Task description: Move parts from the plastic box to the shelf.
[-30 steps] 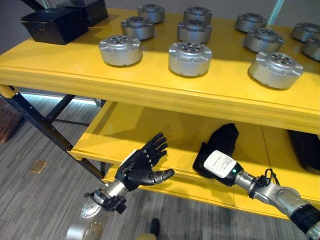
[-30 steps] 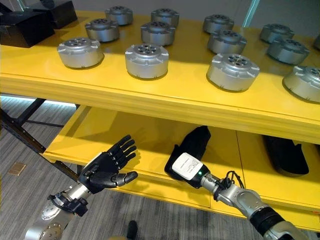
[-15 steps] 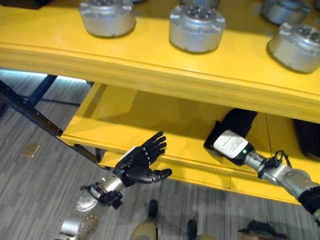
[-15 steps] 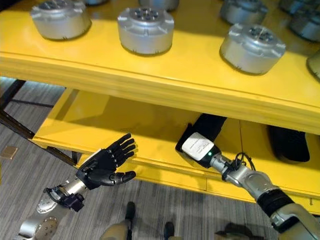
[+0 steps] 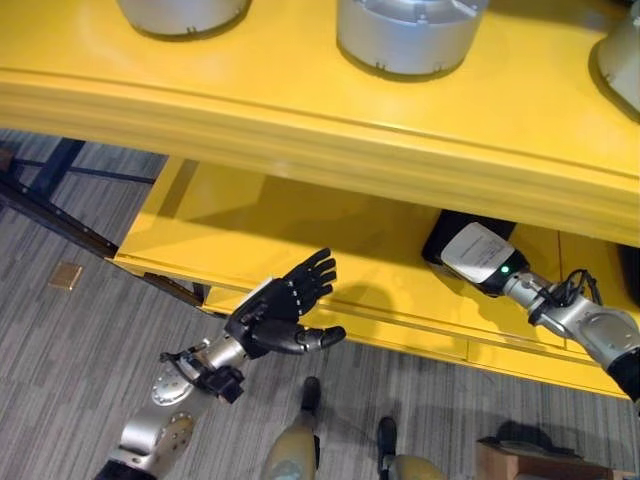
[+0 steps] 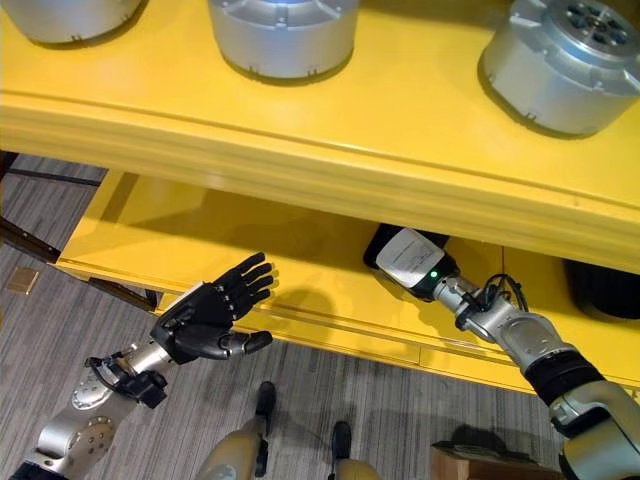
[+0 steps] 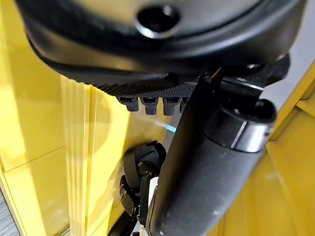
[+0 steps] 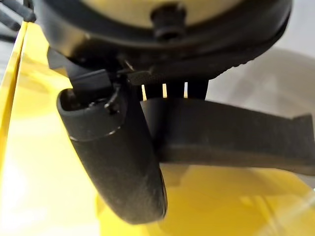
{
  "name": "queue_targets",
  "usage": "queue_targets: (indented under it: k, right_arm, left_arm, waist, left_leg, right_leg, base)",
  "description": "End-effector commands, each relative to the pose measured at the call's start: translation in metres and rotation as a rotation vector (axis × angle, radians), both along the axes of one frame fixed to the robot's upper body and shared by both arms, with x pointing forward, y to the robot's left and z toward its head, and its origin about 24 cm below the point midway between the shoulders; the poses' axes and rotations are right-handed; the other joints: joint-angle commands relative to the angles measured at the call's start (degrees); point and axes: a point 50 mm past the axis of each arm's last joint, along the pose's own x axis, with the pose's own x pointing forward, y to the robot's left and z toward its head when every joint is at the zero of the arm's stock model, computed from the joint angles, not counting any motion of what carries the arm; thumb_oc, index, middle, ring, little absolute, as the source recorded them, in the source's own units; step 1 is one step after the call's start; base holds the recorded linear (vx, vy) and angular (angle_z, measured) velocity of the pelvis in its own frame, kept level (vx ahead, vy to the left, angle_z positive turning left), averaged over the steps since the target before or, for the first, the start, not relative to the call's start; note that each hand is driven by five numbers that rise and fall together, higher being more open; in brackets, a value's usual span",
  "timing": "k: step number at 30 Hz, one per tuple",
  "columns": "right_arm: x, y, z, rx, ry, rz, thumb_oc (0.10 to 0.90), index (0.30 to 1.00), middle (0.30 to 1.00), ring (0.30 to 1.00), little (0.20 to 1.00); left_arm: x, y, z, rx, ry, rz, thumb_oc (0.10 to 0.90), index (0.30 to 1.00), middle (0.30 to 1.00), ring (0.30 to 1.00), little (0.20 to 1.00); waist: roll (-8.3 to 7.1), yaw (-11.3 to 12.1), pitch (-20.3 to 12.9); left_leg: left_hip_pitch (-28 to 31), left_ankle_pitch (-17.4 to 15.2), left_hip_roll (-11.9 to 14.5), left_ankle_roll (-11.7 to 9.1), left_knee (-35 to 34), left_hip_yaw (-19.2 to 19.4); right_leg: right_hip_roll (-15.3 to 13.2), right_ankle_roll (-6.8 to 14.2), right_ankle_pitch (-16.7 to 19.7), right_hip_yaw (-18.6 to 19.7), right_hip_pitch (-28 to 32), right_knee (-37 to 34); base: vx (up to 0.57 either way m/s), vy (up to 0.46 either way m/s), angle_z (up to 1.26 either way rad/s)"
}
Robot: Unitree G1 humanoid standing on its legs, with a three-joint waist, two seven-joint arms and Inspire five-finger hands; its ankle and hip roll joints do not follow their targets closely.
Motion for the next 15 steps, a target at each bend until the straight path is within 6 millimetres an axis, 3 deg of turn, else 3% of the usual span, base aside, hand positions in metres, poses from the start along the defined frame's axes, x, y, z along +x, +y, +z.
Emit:
queue_targets:
  k: [1,15]
  right_arm:
    - [0.003,-0.016,0.015,-0.122,-0.012,-0.060,0.900,1.000,1.000,1.000,1.000]
    - [-0.018,-0.012,-0.028,-0.054,0.181,-0.154,0.900,1.000,1.000,1.000,1.000]
  left_arm:
    - [0.002,-0.005,0.039,-0.101,-0.206,-0.075,0.900,1.000,1.000,1.000,1.000]
    - [-0.006,-0.006,0.029,-0.119,-0.181,-0.065,0.900,1.000,1.000,1.000,1.000]
  waist:
    - [-0.50,0.7,-1.8]
    - [-1.47,-0.1,-3.3]
  left_leg:
    - [3.3,-11.0,-2.7,2.2,4.9,2.3]
    - [5.3,-11.6,-2.3,2.2,5.2,2.9]
  right_leg:
    - [3.1,-1.5,1.9,-1.3,-6.7,4.0]
    - [2.7,-1.1,1.6,-1.4,-4.9,4.5]
  base:
    - [0.00,0.000,0.00]
    - [0.03,0.018,0.00]
